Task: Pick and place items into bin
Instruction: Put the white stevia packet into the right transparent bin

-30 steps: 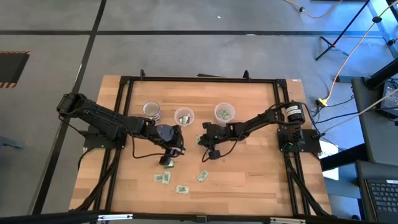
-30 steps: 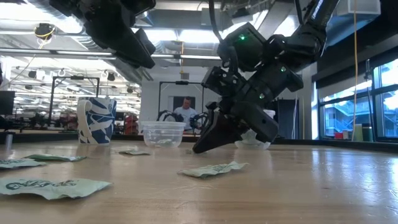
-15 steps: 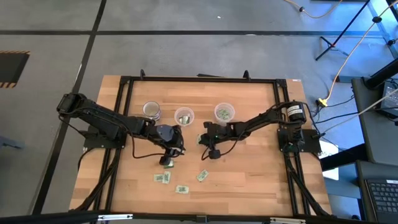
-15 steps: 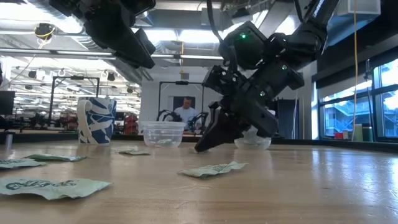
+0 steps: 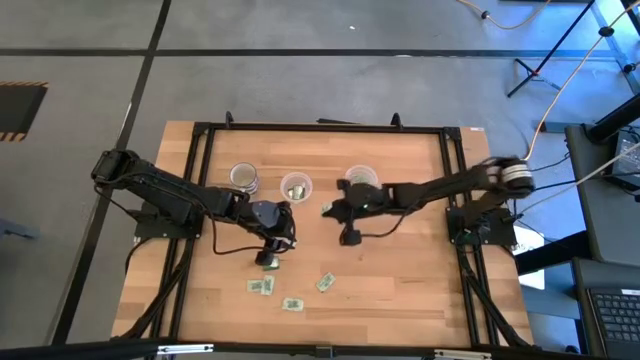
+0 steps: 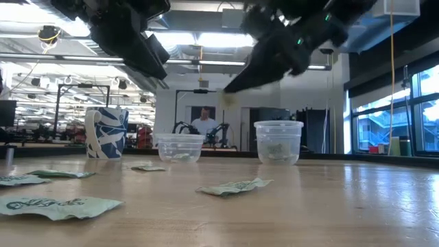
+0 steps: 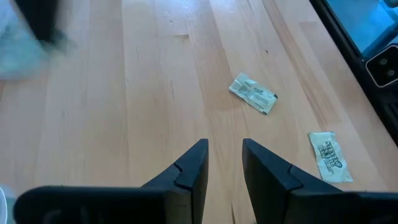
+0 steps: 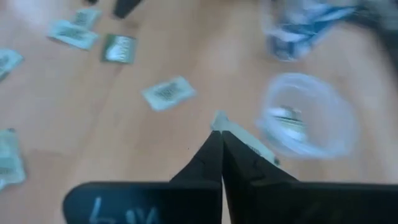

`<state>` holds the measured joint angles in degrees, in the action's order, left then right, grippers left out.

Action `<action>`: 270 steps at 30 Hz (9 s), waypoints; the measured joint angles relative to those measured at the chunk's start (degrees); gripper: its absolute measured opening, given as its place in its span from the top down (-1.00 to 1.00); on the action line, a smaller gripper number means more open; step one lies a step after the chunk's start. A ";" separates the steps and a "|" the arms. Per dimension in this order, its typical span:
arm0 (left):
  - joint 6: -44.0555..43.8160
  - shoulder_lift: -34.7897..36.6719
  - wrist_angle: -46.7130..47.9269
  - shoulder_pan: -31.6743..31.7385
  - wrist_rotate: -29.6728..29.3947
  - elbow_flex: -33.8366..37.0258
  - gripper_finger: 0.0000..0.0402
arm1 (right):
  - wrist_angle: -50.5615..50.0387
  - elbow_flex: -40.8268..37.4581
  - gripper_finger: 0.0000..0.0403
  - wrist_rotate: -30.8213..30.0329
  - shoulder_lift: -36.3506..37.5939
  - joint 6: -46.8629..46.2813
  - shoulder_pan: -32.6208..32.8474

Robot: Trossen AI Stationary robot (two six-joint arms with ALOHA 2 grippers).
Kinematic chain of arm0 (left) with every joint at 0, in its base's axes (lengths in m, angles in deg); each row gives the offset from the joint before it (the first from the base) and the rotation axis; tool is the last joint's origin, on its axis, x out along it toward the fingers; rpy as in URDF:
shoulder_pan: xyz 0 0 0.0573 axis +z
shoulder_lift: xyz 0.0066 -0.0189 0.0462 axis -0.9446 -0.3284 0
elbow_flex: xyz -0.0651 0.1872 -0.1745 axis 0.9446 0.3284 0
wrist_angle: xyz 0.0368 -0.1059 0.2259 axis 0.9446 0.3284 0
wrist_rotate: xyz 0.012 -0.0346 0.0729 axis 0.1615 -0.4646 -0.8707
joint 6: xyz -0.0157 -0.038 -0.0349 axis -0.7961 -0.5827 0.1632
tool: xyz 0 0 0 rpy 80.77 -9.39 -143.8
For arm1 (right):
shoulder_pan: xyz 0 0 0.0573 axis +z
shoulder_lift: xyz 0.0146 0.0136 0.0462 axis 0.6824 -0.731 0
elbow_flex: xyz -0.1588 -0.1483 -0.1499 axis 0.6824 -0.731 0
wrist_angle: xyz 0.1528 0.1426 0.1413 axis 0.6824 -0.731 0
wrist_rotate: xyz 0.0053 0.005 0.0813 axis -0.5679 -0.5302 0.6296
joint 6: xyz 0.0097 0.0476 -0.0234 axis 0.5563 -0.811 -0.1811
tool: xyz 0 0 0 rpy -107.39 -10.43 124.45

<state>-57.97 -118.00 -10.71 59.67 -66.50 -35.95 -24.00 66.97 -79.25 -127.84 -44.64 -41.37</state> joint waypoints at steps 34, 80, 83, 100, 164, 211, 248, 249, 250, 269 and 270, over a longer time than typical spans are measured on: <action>0.02 0.02 0.63 0.00 0.00 0.00 0.54 | -19.76 -7.23 1.00 -9.70 10.80 -9.06 -12.23; 5.83 -9.83 11.12 3.82 -10.14 0.02 0.54 | -20.07 -1.25 0.48 -15.21 10.82 -12.55 -10.70; 6.47 -11.88 11.02 3.82 -10.02 0.02 0.54 | -20.05 -1.25 0.48 -15.19 10.82 -12.55 -10.70; 6.49 -18.99 7.32 3.93 -6.60 -0.26 0.61 | -20.20 -1.22 0.48 -15.14 10.82 -12.55 -10.70; 50.51 -13.09 -37.20 -2.03 -70.43 -6.23 0.98 | 7.74 -1.22 0.47 -17.93 12.31 -4.57 3.33; 55.60 -13.07 -50.62 -2.04 -67.04 -6.28 0.97 | 13.99 -1.22 0.96 -16.96 11.92 -5.46 0.97; 32.87 -13.07 -30.71 -6.04 -71.20 -6.27 0.36 | -31.72 4.48 0.98 -10.44 15.28 -24.50 -9.21; 30.35 -12.99 -29.07 -5.85 -68.37 -6.27 0.36 | -32.49 4.52 0.98 -8.38 15.28 -24.54 -10.44; 27.76 -12.68 -27.06 -5.55 -65.15 -6.27 0.37 | -33.04 4.52 0.98 -6.94 15.28 -24.55 -11.60; 7.87 -10.01 -13.86 0.35 2.60 -3.42 0.43 | -39.54 4.22 0.97 5.40 10.18 -25.67 -18.74; 7.87 -10.01 -14.59 0.35 3.87 -2.98 0.42 | -39.61 4.20 0.97 5.38 9.73 -25.65 -18.74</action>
<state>-50.11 -128.01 -25.30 60.02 -62.63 -38.92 -63.61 71.17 -73.86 -118.11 -70.28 -60.11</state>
